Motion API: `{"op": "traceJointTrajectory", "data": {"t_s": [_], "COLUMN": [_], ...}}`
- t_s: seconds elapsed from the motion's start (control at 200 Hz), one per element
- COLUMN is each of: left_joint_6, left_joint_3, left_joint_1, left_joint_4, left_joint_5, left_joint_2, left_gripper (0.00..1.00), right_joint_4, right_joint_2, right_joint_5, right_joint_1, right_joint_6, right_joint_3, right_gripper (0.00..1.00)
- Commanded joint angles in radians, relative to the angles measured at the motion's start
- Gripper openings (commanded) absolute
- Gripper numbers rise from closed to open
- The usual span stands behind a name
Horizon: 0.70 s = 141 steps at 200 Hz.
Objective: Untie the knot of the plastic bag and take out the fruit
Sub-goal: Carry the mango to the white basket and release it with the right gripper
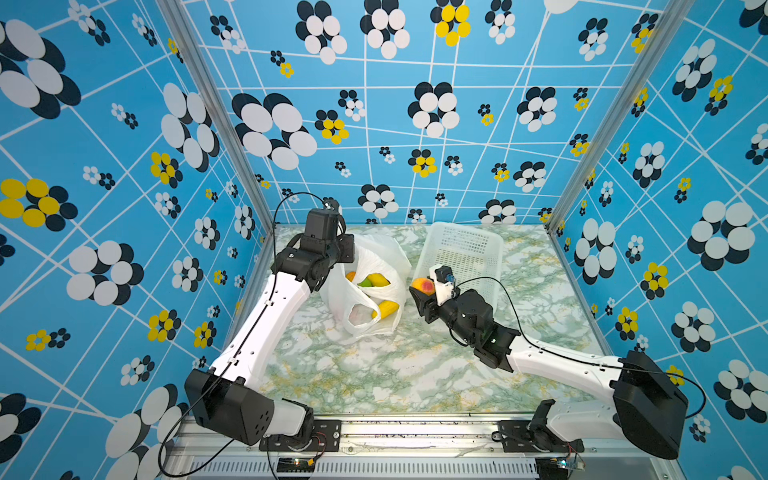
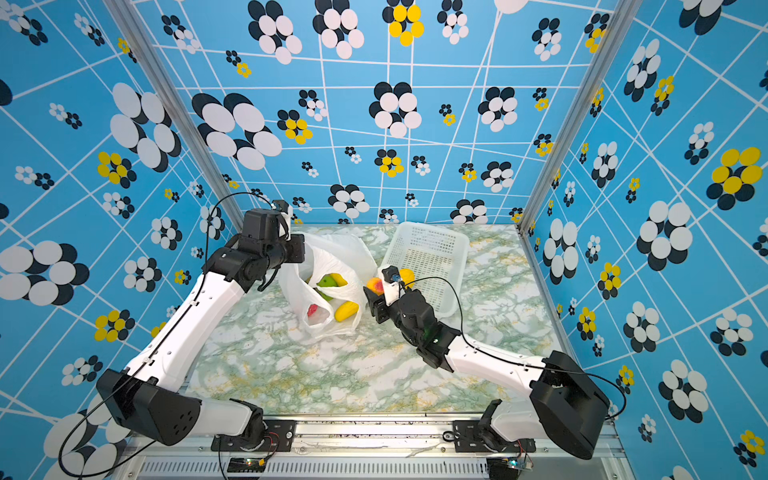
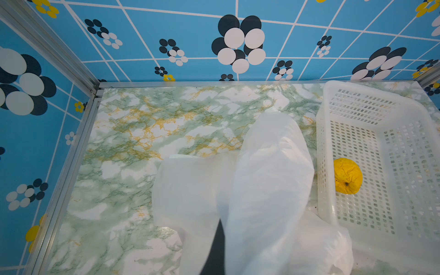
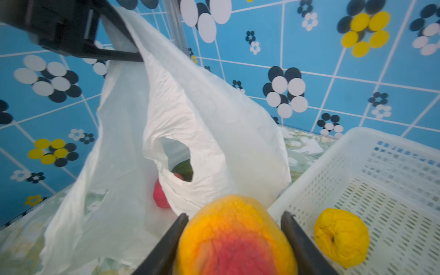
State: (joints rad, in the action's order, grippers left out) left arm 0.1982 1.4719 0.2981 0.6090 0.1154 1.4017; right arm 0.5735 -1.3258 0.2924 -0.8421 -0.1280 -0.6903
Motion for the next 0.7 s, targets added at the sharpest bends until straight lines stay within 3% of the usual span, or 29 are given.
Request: {"op": "traceJointTrajectory", "data": {"t_s": [0.0,0.18,0.345,0.7], "left_joint_6": [0.003,0.001,0.002,0.001], "left_joint_3": [0.007,0.007,0.008,0.008], "left_joint_1": [-0.006,-0.006,-0.007,-0.009], "left_joint_4": [0.009,0.011,0.009,0.008], "left_joint_5": [-0.002,0.002,-0.002,-0.001], "left_joint_2": [-0.019,-0.021,-0.021,-0.037], "left_gripper": [0.0,0.0,0.0,0.0], "right_joint_4": [0.029,-0.1,-0.255,-0.55], "right_joint_2": [0.006,-0.071,-0.217,-0.554], "right_joint_5": [0.122,0.106,0.046,-0.034], "right_joint_1": [0.071,0.234,0.341,0.396], "right_joint_6": [-0.042,-0.152,-0.164,-0.131], "right_joint_3": [0.019,-0.04,-0.173,-0.51], "right_gripper": [0.29,0.3,0.3,0.3]}}
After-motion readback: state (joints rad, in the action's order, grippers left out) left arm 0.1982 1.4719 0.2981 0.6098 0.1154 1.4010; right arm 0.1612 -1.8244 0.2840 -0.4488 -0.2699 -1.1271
